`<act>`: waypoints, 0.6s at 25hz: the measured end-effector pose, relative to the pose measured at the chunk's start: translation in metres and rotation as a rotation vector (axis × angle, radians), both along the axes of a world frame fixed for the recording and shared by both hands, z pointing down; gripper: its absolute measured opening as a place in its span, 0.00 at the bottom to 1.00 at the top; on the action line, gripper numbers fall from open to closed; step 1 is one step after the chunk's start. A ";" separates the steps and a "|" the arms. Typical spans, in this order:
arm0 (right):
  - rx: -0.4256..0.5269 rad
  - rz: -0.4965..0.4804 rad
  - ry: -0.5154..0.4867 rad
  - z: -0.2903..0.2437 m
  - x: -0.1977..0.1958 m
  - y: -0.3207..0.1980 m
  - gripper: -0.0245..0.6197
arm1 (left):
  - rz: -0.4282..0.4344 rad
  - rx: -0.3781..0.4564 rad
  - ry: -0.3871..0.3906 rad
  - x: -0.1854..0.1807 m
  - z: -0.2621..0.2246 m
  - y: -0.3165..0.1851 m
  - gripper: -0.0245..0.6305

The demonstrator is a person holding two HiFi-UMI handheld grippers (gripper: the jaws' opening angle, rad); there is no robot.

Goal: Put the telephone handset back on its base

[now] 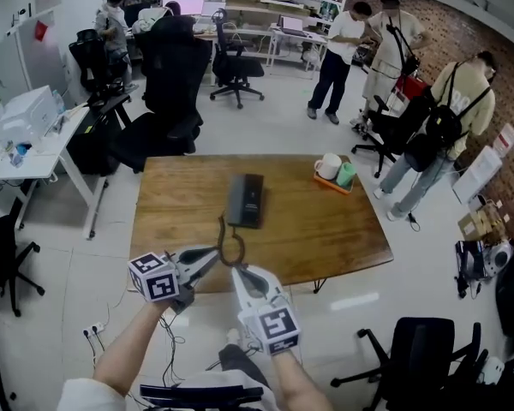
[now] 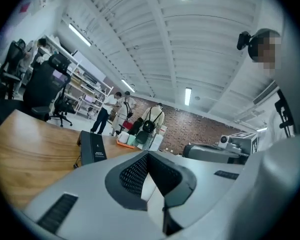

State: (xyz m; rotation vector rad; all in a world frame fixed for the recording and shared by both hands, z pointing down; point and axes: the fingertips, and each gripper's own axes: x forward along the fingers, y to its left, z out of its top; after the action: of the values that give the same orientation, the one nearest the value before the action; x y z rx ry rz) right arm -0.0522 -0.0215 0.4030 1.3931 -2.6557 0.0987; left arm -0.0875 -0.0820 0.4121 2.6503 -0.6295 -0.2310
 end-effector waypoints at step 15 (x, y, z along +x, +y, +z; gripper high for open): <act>0.053 0.049 0.019 -0.004 -0.019 0.152 0.04 | -0.136 0.184 -0.109 -0.017 -0.034 0.188 0.04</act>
State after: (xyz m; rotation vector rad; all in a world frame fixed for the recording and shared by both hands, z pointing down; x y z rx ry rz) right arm -0.0715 0.1301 0.3995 1.4680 -2.6273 0.0206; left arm -0.1048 0.1058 0.3782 2.8140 -0.8646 -0.1920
